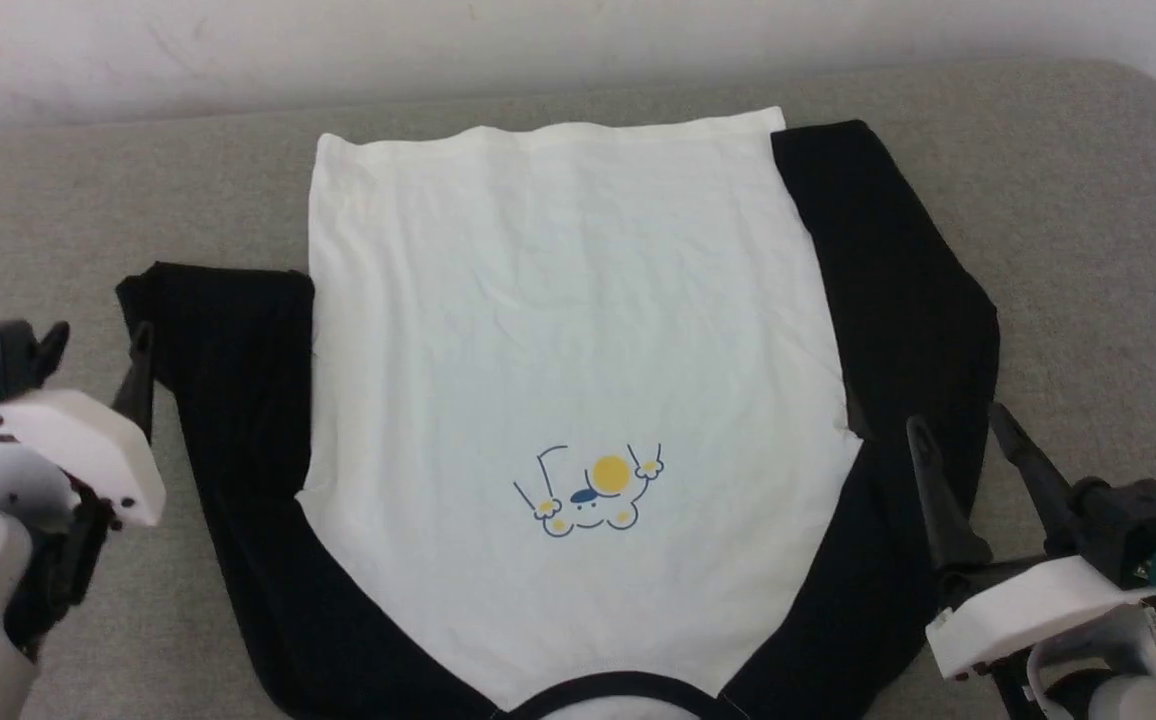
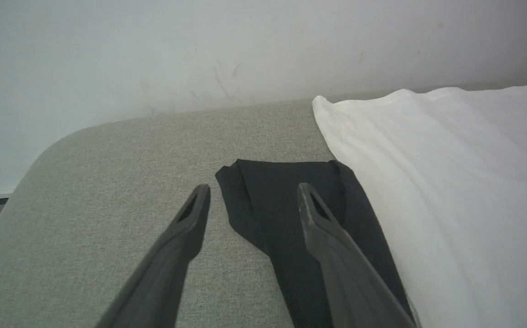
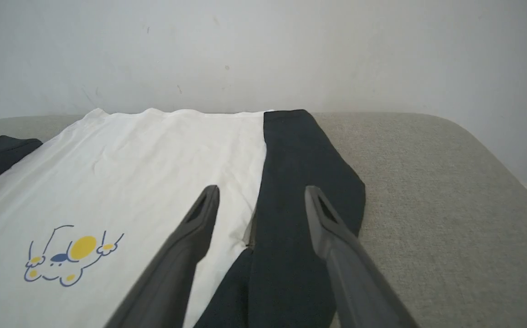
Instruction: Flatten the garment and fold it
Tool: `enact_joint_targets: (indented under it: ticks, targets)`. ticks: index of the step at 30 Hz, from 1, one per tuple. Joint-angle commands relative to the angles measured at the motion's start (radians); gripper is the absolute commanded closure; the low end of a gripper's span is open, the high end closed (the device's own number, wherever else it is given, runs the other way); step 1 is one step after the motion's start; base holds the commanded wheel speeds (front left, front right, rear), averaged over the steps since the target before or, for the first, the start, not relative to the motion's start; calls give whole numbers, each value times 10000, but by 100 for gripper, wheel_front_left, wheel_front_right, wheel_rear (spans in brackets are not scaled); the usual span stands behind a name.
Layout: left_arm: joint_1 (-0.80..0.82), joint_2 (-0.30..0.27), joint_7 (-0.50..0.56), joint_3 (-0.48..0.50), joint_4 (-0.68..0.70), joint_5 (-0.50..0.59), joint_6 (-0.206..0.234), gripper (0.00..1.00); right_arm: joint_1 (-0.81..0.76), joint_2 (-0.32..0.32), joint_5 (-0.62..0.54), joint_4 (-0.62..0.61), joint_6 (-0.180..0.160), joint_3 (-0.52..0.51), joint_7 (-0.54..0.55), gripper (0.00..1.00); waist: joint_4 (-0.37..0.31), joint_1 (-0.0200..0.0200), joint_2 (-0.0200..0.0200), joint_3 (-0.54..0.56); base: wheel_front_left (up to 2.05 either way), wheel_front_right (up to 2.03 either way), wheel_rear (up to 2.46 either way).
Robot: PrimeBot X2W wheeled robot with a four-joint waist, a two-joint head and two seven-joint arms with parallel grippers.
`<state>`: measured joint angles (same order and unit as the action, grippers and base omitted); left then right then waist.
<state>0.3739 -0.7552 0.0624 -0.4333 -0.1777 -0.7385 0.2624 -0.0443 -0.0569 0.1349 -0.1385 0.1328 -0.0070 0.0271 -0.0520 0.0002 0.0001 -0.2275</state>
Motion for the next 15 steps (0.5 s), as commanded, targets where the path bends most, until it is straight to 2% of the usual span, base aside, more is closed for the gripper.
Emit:
enact_joint_targets:
  ticks: [1,7,15]
  targets:
    - [265,-28,144,-15,-173,-26,-102,0,183,36,-8,63,-21,65,-92,0,-459,-2,-1,-628,0,0,0]
    - [1303,-316,1457,65,-1225,-421,-347,0,617,46,82,233,-21,399,-252,0,-901,-2,-1,-1282,0,0,0]
    - [1678,-899,3057,342,-1711,-968,20,0,905,54,134,296,-21,590,-303,0,-1252,-2,-1,-1990,0,0,0]
